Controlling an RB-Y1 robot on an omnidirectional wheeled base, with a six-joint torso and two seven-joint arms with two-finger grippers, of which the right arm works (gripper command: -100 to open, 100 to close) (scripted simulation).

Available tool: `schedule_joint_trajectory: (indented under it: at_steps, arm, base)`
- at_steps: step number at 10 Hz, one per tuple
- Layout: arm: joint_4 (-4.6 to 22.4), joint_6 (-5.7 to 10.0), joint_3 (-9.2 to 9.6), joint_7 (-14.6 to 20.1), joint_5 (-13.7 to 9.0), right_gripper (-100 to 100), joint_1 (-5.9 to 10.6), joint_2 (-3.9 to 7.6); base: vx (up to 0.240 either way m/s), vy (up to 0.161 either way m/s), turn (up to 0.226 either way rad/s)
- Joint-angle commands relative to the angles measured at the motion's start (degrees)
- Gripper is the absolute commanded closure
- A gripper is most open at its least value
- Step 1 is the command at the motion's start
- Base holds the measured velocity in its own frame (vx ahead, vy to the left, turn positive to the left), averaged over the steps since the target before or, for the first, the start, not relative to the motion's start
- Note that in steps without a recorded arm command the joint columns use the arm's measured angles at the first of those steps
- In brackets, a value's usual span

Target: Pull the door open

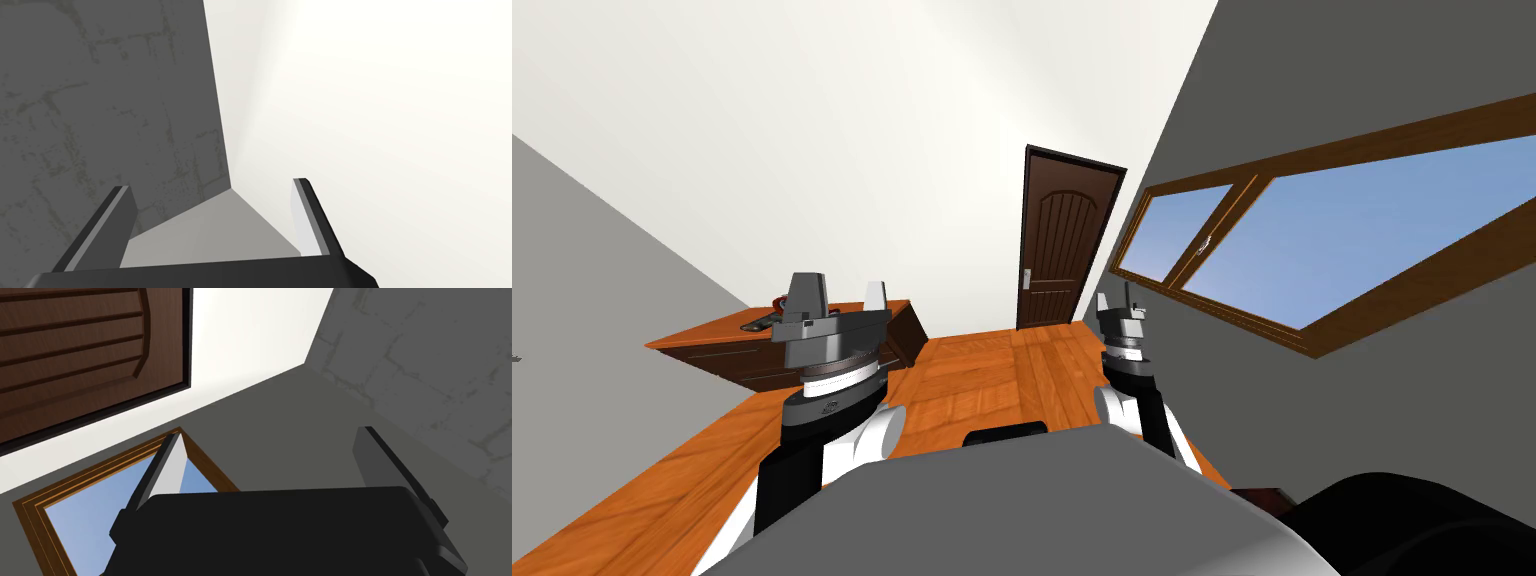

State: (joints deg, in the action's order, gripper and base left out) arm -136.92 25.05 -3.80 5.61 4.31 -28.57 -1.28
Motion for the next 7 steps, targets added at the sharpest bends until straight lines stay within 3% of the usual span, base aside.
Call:
schedule_joint_trajectory:
  at_steps: [1,4,7]
  arm:
    - [2.1,-0.11,-0.15,1.5,-1.3,-100,1.06,0.76]
    - [4.8,-0.26,-0.34,3.4,-2.8,-100,2.4,1.57]
    - [9.5,-0.51,-0.68,6.7,-5.6,-100,4.74,2.72]
  base:
    - [0.108,-0.1,0.121]
    - [0.11,-0.006,0.054]
    - [0.111,-0.034,0.088]
